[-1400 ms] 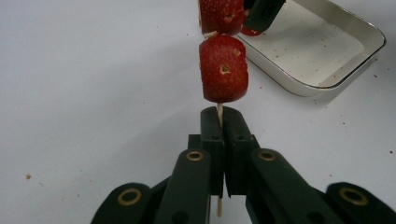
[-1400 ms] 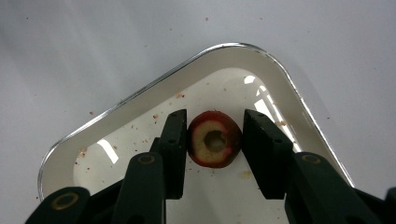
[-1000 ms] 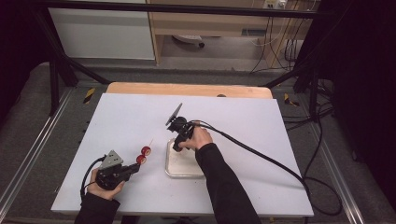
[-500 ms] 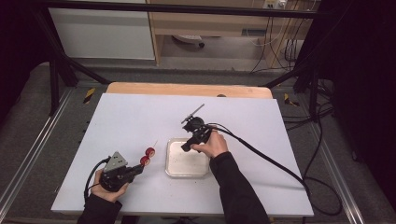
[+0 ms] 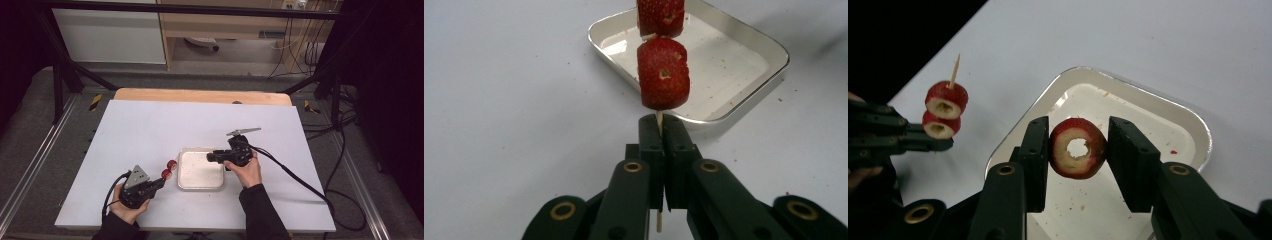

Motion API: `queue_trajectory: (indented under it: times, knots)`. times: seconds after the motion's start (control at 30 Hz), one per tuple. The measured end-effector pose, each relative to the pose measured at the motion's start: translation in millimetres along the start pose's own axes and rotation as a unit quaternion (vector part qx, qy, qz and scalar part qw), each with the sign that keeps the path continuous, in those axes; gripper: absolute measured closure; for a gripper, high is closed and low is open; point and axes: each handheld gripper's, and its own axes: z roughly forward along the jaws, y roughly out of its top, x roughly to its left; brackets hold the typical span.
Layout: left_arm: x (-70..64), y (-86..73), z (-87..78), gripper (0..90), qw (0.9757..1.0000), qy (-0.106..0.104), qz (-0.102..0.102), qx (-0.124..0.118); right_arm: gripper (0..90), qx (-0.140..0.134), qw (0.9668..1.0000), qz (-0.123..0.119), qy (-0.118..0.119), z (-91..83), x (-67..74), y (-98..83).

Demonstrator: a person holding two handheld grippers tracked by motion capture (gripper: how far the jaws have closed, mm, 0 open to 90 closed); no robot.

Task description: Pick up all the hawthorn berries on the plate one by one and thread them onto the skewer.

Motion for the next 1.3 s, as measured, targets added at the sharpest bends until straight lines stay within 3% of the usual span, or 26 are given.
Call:
queue_trajectory:
  times: [0.17, 0.5, 0.83, 1.2, 1.3]
  knots:
    - [-7.2, 5.7, 4.7, 88.1, 0.9999, 0.003, -0.010, -0.004, 62.1, -0.048, 0.9981, 0.033, 0.022, -10.0, -10.5, -12.1]
    - [-29.1, 20.5, 22.8, 88.1, 0.9991, -0.002, -0.042, -0.011, 62.1, -0.130, 0.9880, 0.072, 0.043, -20.8, -13.8, -23.2]
    - [-48.9, 31.0, 34.8, 88.1, 0.9981, -0.012, -0.057, -0.019, 62.2, -0.210, 0.9720, 0.090, 0.054, -23.1, -10.1, -20.8]
    - [-63.8, 37.3, 43.0, 88.1, 0.9978, -0.021, -0.059, -0.022, 62.2, -0.269, 0.9558, 0.102, 0.058, -24.1, -7.3, -19.0]
    - [-66.6, 39.1, 45.4, 88.0, 0.9976, -0.026, -0.060, -0.022, 62.3, -0.277, 0.9527, 0.108, 0.061, -24.8, -6.6, -18.4]
